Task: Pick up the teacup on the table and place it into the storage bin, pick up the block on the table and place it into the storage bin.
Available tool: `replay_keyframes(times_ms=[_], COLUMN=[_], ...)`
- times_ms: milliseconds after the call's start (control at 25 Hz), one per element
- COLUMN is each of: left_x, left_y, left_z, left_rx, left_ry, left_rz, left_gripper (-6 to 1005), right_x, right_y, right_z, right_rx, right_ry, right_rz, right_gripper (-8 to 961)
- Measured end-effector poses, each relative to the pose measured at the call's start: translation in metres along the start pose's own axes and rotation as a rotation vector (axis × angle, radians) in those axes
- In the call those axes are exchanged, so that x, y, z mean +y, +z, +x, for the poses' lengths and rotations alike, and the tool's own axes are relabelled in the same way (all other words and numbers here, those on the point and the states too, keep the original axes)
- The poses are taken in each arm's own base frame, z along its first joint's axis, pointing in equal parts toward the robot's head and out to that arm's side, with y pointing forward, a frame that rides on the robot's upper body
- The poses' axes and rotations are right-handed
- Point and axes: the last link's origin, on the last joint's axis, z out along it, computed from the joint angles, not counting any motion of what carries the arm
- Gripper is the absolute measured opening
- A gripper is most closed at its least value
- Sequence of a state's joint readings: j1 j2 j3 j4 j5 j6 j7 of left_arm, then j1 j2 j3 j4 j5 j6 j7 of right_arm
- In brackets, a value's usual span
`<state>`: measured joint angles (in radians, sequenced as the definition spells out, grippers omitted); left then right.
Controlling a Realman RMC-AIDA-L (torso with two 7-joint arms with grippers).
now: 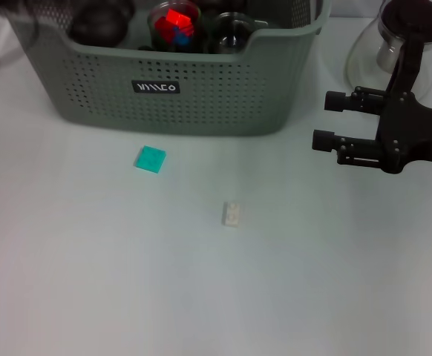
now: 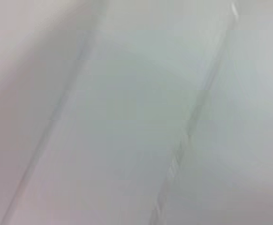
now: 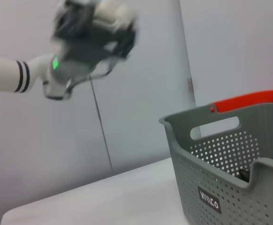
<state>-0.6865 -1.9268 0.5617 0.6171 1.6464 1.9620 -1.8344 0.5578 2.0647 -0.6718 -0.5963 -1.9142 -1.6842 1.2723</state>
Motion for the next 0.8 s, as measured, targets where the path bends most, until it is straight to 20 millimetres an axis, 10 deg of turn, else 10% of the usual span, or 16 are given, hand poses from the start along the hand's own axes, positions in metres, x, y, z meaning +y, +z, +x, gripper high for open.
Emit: replay_keyframes(times_ms=[360, 800], left_x=[-0.038, -0.090], left_y=[0.028, 0.089], left_z=[0.081, 0.067], left_rx=[-0.150, -0.617], left_ry=[-0.092, 0.087], left_rz=[0.352, 0.857], left_gripper=[421, 425], right_x=[0.002, 0.003], right_y=[0.000, 0.001], right_z=[0.001, 0.001], right_rx=[0.004, 0.004], right_ry=[-0.001, -0.001], right_rz=[-0.010, -0.013], right_gripper=[761, 761])
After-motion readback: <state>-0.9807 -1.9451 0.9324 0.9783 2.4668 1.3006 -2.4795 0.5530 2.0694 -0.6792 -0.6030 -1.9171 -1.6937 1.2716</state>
